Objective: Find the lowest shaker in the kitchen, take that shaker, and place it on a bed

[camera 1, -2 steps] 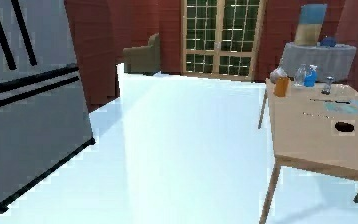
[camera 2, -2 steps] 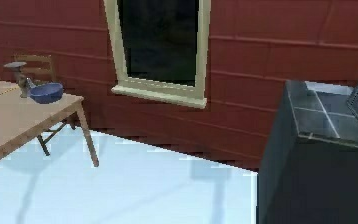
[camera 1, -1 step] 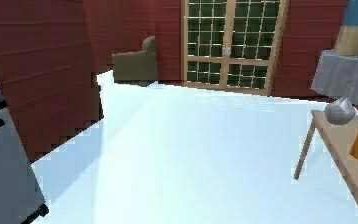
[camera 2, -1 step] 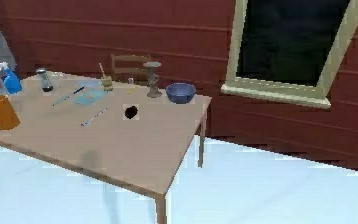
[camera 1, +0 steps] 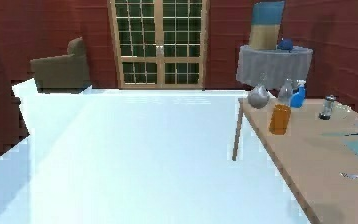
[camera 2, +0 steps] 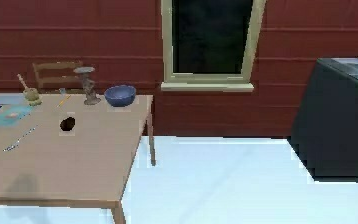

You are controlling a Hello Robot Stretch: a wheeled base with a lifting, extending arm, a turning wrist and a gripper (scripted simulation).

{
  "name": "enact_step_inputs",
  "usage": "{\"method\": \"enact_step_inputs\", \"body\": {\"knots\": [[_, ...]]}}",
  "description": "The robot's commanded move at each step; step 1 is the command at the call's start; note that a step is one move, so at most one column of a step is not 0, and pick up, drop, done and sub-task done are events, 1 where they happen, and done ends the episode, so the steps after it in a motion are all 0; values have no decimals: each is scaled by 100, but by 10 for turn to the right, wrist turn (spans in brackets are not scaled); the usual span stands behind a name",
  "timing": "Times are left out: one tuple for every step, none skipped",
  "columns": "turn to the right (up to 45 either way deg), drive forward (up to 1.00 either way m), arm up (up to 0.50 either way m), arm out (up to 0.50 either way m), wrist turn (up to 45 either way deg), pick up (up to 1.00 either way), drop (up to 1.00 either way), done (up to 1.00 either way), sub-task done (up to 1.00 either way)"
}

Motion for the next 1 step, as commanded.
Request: {"method": "enact_step_inputs", "body": {"knots": [[0,95,0,0,0,0,0,0,0]]}}
